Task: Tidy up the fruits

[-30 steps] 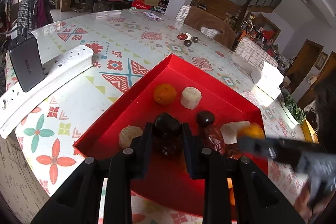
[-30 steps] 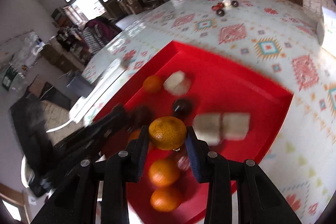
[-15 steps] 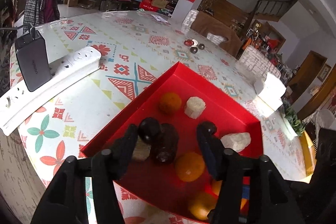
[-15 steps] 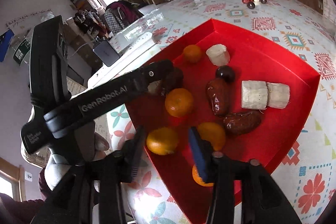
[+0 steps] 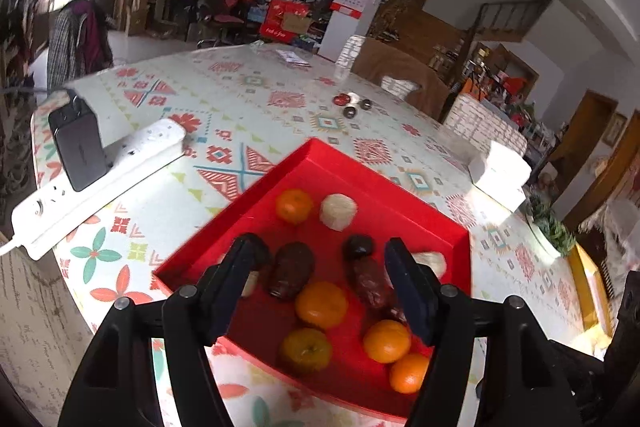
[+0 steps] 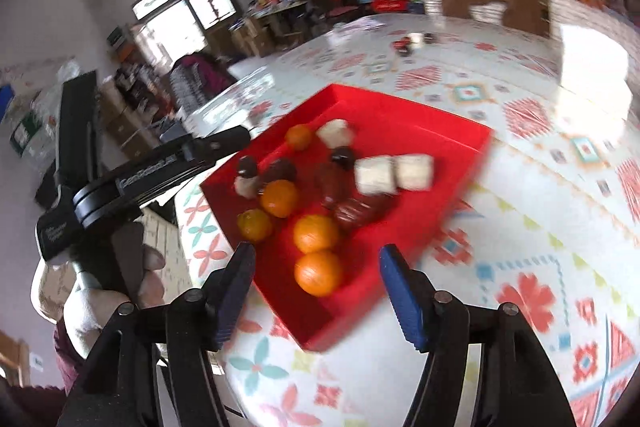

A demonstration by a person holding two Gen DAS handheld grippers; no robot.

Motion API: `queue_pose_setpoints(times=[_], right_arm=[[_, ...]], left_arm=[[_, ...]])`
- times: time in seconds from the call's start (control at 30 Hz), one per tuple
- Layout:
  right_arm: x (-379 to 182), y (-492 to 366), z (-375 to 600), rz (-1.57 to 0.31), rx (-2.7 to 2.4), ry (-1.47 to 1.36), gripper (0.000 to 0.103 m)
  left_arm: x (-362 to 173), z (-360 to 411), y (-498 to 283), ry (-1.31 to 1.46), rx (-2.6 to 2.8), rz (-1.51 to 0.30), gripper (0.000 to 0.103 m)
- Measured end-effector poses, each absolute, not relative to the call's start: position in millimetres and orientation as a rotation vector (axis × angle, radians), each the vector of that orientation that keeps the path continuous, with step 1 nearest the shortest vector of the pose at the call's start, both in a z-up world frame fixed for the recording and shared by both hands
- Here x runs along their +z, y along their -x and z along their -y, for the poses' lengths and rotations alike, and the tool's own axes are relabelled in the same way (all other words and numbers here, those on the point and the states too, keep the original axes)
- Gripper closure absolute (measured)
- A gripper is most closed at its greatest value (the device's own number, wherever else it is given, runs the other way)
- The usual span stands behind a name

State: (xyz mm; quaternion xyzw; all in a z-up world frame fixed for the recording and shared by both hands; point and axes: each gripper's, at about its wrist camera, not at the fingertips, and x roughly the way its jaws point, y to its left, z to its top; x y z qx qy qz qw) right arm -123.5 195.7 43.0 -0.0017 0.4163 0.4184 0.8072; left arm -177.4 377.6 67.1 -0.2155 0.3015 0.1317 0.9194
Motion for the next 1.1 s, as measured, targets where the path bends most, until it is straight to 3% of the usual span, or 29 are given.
queue_pose_setpoints(times=[0.2,0.27,0.43,1.1], right_arm=[[40,129,-158,-0.870,0.776,-0.039,0.033],[40,133,-147,-0.858,0.747,-0.044,0.031],[39,144,-127,-0.827,0.717,-0.053,0.025],[24,160,-90,-0.819,0.659,-0.055,0.017]], left_arm=[[86,-328,190,0.257,0.380,-0.546,0.019],[92,-315,197,0.203,0.432,-0.504,0.009],[108,-282,211,0.096,0.515,-0.403,0.000],[100,-235,206,0.029,0.545,-0.509,0.000]])
